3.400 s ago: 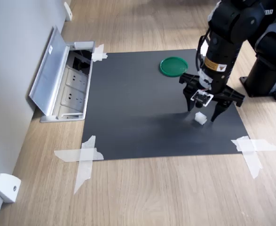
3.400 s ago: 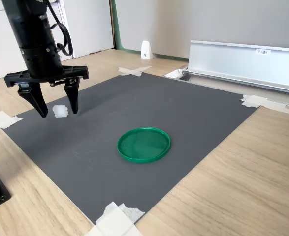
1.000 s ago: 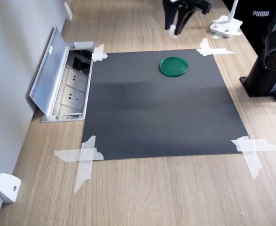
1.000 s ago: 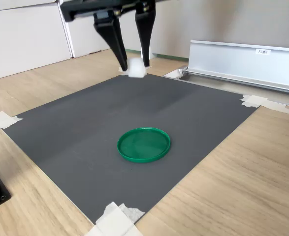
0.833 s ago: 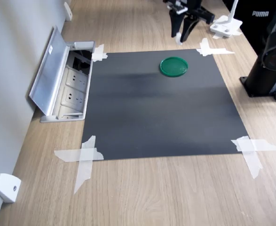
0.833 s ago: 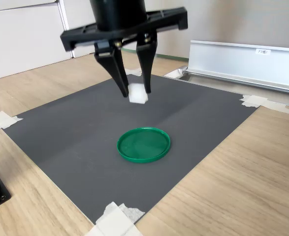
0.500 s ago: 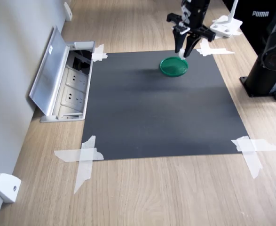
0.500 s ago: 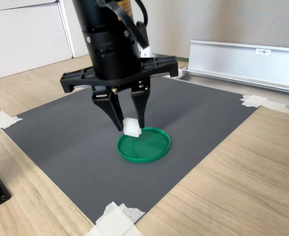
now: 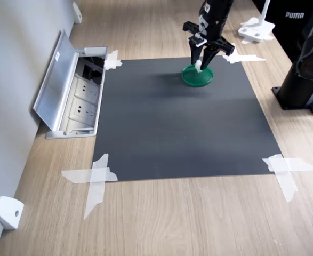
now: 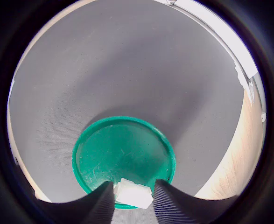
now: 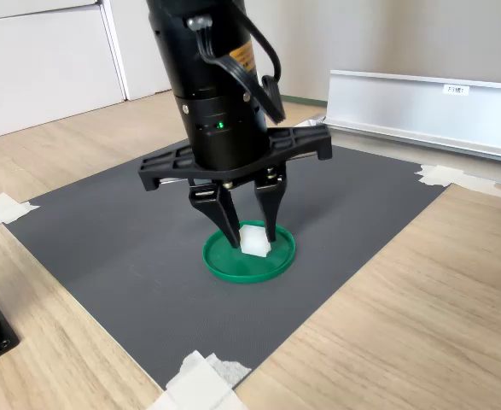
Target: Grasp a white terminal and put it on the green lid.
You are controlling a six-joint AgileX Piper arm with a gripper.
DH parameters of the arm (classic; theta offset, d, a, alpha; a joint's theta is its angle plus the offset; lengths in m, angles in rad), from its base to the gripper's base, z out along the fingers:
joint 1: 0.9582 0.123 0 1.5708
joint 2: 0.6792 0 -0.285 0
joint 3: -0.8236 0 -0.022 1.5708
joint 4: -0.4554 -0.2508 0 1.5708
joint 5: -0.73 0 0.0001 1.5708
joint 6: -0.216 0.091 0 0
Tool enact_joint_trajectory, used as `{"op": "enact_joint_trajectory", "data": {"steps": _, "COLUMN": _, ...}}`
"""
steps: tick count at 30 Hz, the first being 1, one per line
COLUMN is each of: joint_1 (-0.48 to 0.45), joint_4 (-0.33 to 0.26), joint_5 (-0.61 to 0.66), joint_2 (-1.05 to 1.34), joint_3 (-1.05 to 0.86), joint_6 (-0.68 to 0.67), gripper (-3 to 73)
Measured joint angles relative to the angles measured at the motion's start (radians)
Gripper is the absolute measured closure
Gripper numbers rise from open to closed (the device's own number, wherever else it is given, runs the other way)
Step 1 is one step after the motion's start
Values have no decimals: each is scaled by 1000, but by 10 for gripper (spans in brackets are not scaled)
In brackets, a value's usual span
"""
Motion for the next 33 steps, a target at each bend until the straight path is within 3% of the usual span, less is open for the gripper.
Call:
{"op": "enact_joint_trajectory", "data": {"steps": 6, "joint_1": 0, "joint_4": -4, "joint_5": -14, "joint_2": 4, "joint_3": 0, "joint_6": 0, "gripper": 110}}
{"op": "enact_joint_trajectory", "data": {"steps": 11, "joint_1": 0, "joint_4": -55, "joint_5": 25, "joint_2": 102, "joint_3": 27, "joint_6": 38, "gripper": 80}}
{"op": "enact_joint_trajectory", "data": {"steps": 15, "joint_1": 79, "joint_4": -79, "joint_5": 80, "joint_2": 226, "joint_3": 81, "joint_6": 176, "gripper": 94}}
{"op": "enact_joint_trajectory", "data": {"steps": 20, "joint_1": 260, "joint_4": -92, "joint_5": 119, "joint_2": 378, "joint_3": 127, "joint_6": 435, "gripper": 214}}
{"op": "enact_joint_trajectory", "data": {"steps": 22, "joint_1": 312, "joint_4": -93, "joint_5": 119, "joint_2": 433, "joint_3": 129, "joint_6": 519, "gripper": 302}}
{"op": "enact_joint_trajectory", "data": {"steps": 27, "joint_1": 376, "joint_4": -103, "joint_5": 111, "joint_2": 559, "joint_3": 129, "joint_6": 708, "gripper": 615}}
{"op": "enact_joint_trajectory", "data": {"steps": 30, "joint_1": 377, "joint_4": -96, "joint_5": 57, "joint_2": 641, "joint_3": 125, "joint_6": 806, "gripper": 682}}
{"op": "enact_joint_trajectory", "data": {"steps": 33, "joint_1": 377, "joint_4": -98, "joint_5": -27, "joint_2": 743, "joint_3": 90, "joint_6": 909, "gripper": 697}}
